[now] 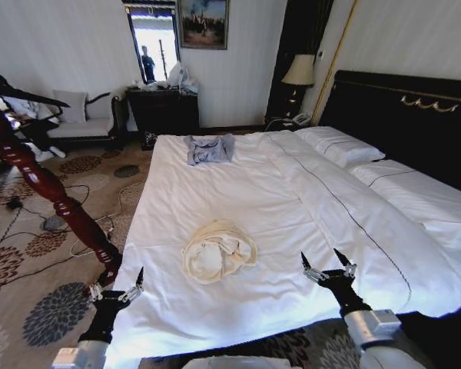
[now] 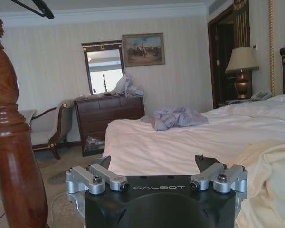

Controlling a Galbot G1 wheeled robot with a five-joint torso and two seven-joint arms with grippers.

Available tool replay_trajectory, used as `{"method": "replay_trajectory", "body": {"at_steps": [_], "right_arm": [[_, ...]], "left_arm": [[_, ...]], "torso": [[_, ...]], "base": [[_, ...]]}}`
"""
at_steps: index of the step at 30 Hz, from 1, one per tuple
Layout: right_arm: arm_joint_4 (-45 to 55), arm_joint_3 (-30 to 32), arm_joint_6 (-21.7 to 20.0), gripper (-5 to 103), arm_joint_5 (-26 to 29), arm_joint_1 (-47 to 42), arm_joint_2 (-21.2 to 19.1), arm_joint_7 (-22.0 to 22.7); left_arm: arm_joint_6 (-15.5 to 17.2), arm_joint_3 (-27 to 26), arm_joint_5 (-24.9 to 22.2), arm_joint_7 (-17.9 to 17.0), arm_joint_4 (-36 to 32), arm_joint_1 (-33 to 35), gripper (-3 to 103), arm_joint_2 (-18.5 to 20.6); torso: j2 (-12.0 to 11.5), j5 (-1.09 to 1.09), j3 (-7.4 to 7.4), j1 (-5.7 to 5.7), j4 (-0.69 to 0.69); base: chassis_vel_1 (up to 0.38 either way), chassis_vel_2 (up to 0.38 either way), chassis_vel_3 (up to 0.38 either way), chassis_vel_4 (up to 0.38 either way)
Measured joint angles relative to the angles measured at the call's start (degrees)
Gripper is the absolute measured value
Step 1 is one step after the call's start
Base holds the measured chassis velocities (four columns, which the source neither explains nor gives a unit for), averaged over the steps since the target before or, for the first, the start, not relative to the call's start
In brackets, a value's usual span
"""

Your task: Pick up the clothes from the bed and hang them on the clothes hanger.

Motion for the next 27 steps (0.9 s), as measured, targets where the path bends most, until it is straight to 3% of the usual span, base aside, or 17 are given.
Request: {"method": "replay_trajectory", "body": {"at_steps": [4, 11, 19, 25, 27], "right_arm": [[-0.25, 0.05, -0.05, 100, 1.00, -0.02, -0.76, 0.00], [-0.97, -1.02, -0.10, 100, 0.75, -0.02, -0.36, 0.12], [-1.40, -1.38, -0.09, 100, -0.39, -0.88, 0.48, 0.27], [-1.51, -0.53, -0.24, 100, -0.33, -1.07, 0.75, 0.51], [-1.77, -0.18, -0.30, 100, -0.30, -1.14, 0.83, 0.65]], "left_arm": [[1.17, 0.98, 2.27, -1.00, -0.05, 0.74, 99, 0.33], [2.24, 4.31, 1.18, -0.95, 0.67, 0.91, 100, 2.18], [8.14, 16.18, -4.53, -1.70, 5.66, -3.23, 100, 5.88], [10.50, 19.01, -8.00, -2.65, 7.29, -6.22, 99, 6.71], [11.88, 19.72, -11.74, -3.00, 8.09, -7.91, 98, 6.84]], "torso": [[0.00, 0.01, 0.00, 0.00, 0.01], [0.00, 0.01, 0.00, 0.00, 0.01], [0.00, -0.01, 0.00, 0.00, 0.00], [0.00, 0.00, 0.00, 0.00, 0.00], [0.00, 0.01, 0.00, 0.00, 0.01]], "base": [[0.000, 0.000, 0.000, 0.000], [0.000, 0.000, 0.000, 0.000], [0.000, 0.000, 0.000, 0.000], [0.000, 0.000, 0.000, 0.000], [0.000, 0.000, 0.000, 0.000]]}}
